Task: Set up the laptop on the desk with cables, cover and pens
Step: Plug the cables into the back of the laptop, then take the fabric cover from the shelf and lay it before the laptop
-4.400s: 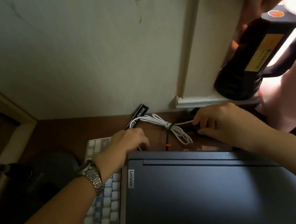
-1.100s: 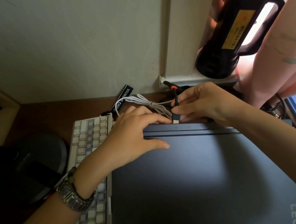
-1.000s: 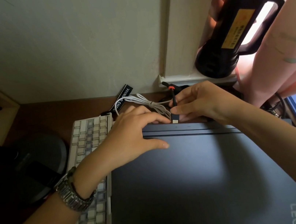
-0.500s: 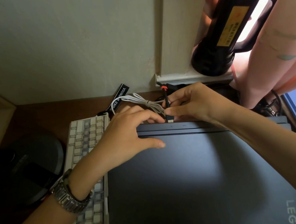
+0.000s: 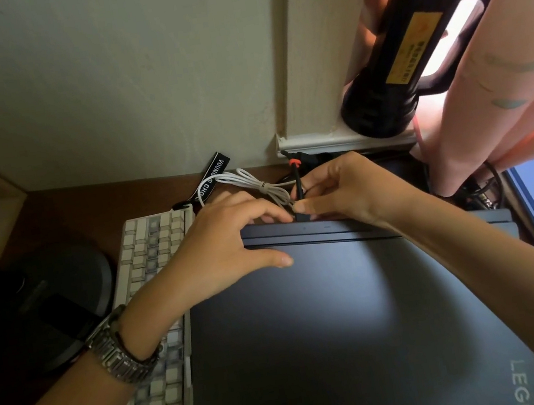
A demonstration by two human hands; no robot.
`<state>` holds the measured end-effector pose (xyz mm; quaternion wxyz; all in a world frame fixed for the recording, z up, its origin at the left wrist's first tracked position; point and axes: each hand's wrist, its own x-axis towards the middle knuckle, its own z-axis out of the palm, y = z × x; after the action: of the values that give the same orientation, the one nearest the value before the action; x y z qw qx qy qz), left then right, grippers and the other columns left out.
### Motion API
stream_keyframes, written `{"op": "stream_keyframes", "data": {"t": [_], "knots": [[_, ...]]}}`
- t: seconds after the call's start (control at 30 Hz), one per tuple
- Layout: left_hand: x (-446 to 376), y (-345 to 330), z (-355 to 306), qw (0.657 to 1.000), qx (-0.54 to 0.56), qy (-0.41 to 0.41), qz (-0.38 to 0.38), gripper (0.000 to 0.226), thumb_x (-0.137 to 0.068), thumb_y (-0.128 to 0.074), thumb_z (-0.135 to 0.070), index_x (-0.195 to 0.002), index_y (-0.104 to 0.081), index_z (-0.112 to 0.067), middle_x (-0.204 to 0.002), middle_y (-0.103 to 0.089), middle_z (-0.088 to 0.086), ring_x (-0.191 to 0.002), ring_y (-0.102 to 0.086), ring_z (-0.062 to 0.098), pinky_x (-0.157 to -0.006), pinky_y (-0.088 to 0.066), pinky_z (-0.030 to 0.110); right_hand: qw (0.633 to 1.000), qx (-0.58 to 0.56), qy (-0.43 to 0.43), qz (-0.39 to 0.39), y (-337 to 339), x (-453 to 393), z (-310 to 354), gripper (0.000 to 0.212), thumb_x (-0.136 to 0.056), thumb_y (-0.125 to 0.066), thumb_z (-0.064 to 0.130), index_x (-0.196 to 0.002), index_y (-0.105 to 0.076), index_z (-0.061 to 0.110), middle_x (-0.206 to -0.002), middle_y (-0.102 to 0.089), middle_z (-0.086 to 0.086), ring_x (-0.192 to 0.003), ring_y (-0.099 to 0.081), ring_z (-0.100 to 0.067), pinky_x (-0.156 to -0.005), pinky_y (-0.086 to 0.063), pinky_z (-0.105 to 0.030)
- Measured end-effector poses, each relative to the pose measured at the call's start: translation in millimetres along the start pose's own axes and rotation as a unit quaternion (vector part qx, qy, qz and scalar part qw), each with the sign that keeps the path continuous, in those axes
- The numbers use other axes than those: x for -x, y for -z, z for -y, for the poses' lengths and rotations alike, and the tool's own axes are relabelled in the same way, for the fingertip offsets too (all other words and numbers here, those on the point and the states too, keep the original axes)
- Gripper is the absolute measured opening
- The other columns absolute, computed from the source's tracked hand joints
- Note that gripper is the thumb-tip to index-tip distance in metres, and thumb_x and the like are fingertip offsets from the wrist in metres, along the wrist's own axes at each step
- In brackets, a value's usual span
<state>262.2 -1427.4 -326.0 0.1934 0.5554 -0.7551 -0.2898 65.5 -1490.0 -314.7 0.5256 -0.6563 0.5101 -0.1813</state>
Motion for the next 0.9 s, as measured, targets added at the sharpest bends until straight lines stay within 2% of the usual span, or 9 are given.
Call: {"op": "stream_keyframes", "data": {"t": [0.2,0.3,0.37,0.47,0.57,0.67,0.83,0.9], "knots": [[3,0,-4,1.0,-0.015,0.008,-0.001,0.044,-0.064,-0.077,-0.049,-0.106,-0.063,-0.042,-0.097,-0.056,-0.021,-0.098,-0.047,0.005,-0.083,-0.044,0.031,0.998,0.053,-0.003,-0.015,-1,-1,0,0.018,-0.076,-0.075,0.017,-0.089,-0.073,0.006,-0.082,-0.075,-0.015,-0.066,-0.067,-0.012,-0.078,-0.057,-0.028],[5,6,-12,0.999,-0.04,0.012,0.018,0.042,-0.068,-0.077,-0.045,-0.107,-0.062,-0.042,-0.1,-0.056,-0.018,-0.098,-0.047,0.005,-0.083,-0.043,0.028,0.989,0.138,0.017,-0.055,2,9,4,0.019,-0.075,-0.075,0.024,-0.089,-0.073,0.011,-0.076,-0.073,-0.002,-0.061,-0.062,-0.001,-0.069,-0.049,-0.012],[7,16,-18,0.997,-0.067,0.018,0.027,0.037,-0.071,-0.076,-0.039,-0.107,-0.064,-0.038,-0.1,-0.057,-0.017,-0.097,-0.051,0.004,-0.085,-0.046,0.03,0.978,0.189,0.035,-0.086,11,24,13,0.016,-0.076,-0.074,0.023,-0.088,-0.073,0.012,-0.076,-0.073,-0.002,-0.061,-0.063,-0.001,-0.067,-0.049,-0.01],[14,38,-33,0.991,-0.128,0.019,0.011,0.034,-0.075,-0.074,-0.036,-0.107,-0.067,-0.031,-0.103,-0.063,-0.014,-0.097,-0.058,0.006,-0.087,-0.05,0.035,0.94,0.307,0.073,-0.131,29,52,32,0.02,-0.077,-0.072,0.022,-0.094,-0.071,0.012,-0.084,-0.073,-0.005,-0.078,-0.066,-0.02,-0.077,-0.054,-0.031],[21,65,-57,0.985,-0.169,0.011,-0.016,0.033,-0.077,-0.072,-0.037,-0.109,-0.066,-0.03,-0.107,-0.065,-0.008,-0.101,-0.058,0.012,-0.088,-0.047,0.035,0.899,0.396,0.093,-0.164,44,86,61,0.024,-0.08,-0.069,0.027,-0.101,-0.068,0.016,-0.094,-0.071,-0.003,-0.079,-0.059,-0.02,-0.074,-0.049,-0.029],[30,94,-91,0.981,-0.188,-0.005,-0.043,0.035,-0.078,-0.071,-0.04,-0.111,-0.065,-0.031,-0.11,-0.065,-0.01,-0.105,-0.058,0.011,-0.092,-0.045,0.034,0.866,0.444,0.11,-0.2,56,123,94,0.028,-0.081,-0.068,0.032,-0.105,-0.066,0.018,-0.103,-0.069,-0.001,-0.088,-0.061,-0.02,-0.07,-0.042,-0.025],[54,143,-153,0.96,-0.25,-0.039,-0.116,0.038,-0.079,-0.066,-0.047,-0.115,-0.061,-0.034,-0.114,-0.062,-0.015,-0.107,-0.054,0.008,-0.096,-0.042,0.033,0.835,0.47,0.121,-0.259,73,175,147,0.027,-0.08,-0.065,0.036,-0.104,-0.063,0.024,-0.097,-0.068,0.002,-0.088,-0.062,-0.023,-0.073,-0.054,-0.037],[65,159,-173,0.948,-0.279,-0.048,-0.142,0.04,-0.08,-0.064,-0.048,-0.117,-0.06,-0.035,-0.116,-0.061,-0.015,-0.109,-0.054,0.008,-0.095,-0.041,0.031,0.814,0.499,0.127,-0.27,77,191,166,0.028,-0.082,-0.062,0.037,-0.107,-0.061,0.024,-0.099,-0.066,0.001,-0.09,-0.061,-0.023,-0.073,-0.054,-0.038]]}}
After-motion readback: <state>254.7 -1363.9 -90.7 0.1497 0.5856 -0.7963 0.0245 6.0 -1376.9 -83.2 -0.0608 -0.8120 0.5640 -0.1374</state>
